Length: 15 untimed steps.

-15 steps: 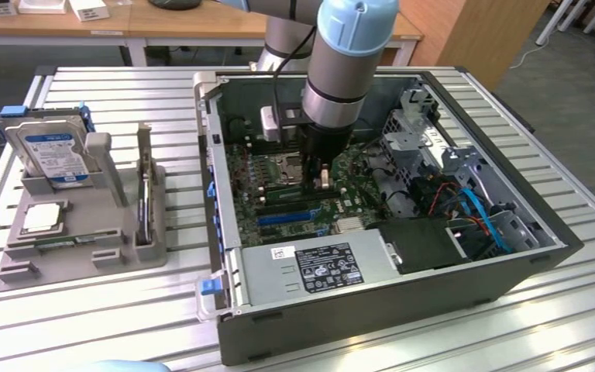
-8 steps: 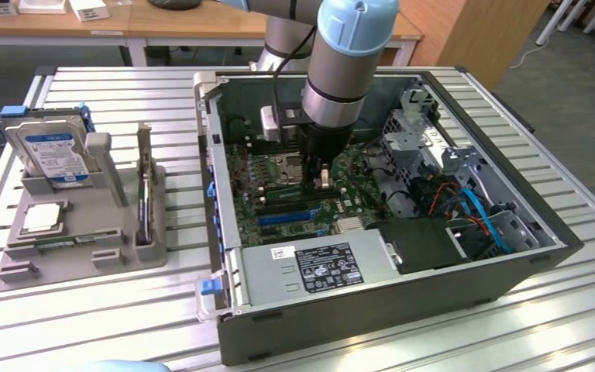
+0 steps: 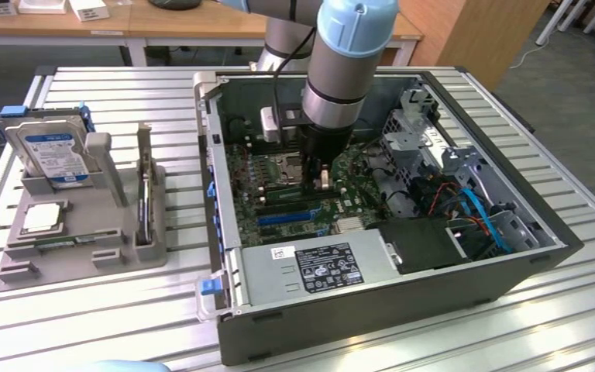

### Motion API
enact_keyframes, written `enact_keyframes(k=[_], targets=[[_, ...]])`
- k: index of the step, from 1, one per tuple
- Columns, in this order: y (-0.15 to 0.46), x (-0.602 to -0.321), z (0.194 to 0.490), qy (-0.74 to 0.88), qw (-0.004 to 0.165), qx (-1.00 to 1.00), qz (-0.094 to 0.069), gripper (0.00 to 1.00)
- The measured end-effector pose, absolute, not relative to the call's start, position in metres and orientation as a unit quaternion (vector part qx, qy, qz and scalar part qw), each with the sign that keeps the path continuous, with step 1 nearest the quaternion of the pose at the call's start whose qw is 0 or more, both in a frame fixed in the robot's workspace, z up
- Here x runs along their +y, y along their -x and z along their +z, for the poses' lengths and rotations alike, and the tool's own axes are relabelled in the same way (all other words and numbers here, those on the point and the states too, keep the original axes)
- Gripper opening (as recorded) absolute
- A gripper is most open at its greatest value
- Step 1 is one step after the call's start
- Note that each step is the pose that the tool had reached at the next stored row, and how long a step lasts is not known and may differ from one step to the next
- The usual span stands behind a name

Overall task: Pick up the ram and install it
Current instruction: 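Press down the ram until it locks into place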

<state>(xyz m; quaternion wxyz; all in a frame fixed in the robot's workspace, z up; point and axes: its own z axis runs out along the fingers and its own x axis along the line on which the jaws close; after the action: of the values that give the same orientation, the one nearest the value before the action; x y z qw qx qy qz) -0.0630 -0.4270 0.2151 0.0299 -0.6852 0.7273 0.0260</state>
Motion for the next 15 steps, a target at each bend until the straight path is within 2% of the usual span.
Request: enact_keyframes(k=[15], targets=[[0.0629,-0.4269,0.2177,0.685,0.030,0.727,0.026,0.14]])
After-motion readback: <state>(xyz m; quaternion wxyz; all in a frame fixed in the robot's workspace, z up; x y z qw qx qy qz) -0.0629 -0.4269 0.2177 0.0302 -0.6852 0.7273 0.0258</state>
